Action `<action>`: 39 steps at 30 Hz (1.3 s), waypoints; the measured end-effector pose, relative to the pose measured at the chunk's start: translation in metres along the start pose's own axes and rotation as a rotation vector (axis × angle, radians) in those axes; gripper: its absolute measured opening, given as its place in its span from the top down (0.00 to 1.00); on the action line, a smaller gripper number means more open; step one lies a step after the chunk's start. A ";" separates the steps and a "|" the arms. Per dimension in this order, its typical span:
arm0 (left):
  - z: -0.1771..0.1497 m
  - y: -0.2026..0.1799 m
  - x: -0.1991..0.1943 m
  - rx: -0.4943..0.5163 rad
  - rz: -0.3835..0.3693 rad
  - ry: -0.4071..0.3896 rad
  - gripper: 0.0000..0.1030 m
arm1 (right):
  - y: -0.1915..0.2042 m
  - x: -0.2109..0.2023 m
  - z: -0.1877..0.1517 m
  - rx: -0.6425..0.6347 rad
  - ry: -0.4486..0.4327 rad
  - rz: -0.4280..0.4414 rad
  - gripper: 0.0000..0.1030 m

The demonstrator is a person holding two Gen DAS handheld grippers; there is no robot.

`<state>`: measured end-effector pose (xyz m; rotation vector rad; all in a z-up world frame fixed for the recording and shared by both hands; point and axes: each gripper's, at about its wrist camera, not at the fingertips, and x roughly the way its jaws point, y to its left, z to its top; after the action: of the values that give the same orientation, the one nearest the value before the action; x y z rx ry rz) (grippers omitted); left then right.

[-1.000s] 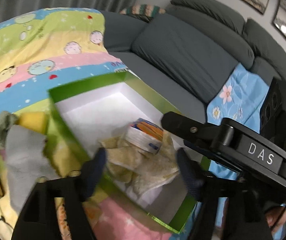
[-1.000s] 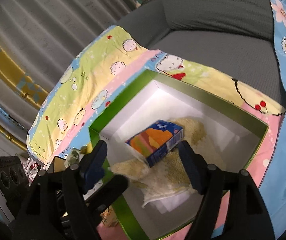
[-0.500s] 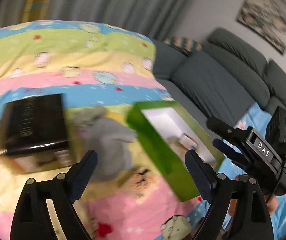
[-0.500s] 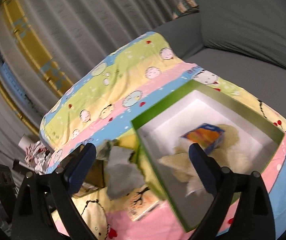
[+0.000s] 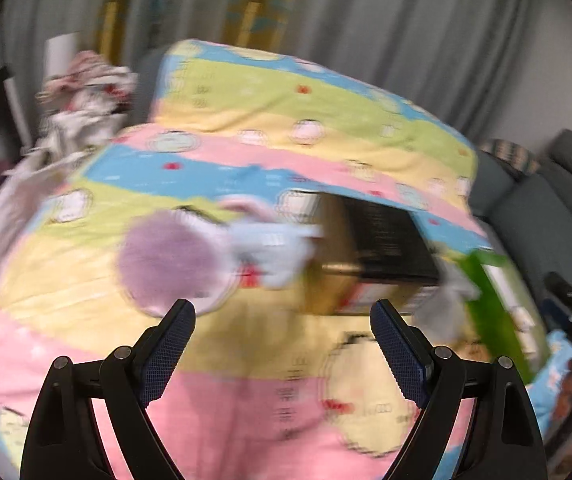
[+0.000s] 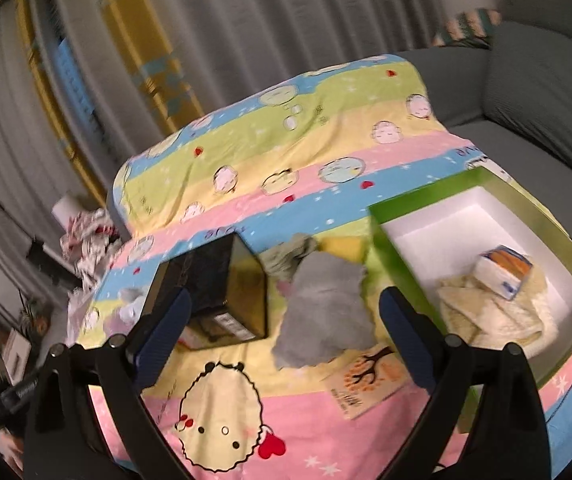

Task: Organize soft objects
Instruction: 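Move the right tool to the purple mesh bath puff and close on it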

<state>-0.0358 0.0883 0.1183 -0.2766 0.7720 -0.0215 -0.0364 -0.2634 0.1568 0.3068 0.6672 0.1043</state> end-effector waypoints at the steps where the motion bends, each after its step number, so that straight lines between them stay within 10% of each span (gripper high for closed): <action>1: -0.002 0.013 0.000 -0.012 0.017 -0.008 0.13 | 0.009 0.003 -0.003 -0.028 0.007 0.001 0.08; 19: -0.016 0.152 0.017 -0.360 0.099 0.020 0.13 | 0.203 0.072 -0.028 -0.319 0.252 0.323 0.08; 30: -0.021 0.193 0.026 -0.485 0.164 0.049 0.13 | 0.316 0.157 -0.044 -0.455 0.417 0.317 0.09; 39: -0.018 0.200 0.027 -0.483 0.191 0.063 0.13 | 0.344 0.246 -0.082 -0.537 0.558 0.141 0.15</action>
<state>-0.0453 0.2735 0.0361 -0.6609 0.8578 0.3414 0.1060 0.1309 0.0574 -0.2070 1.1357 0.5069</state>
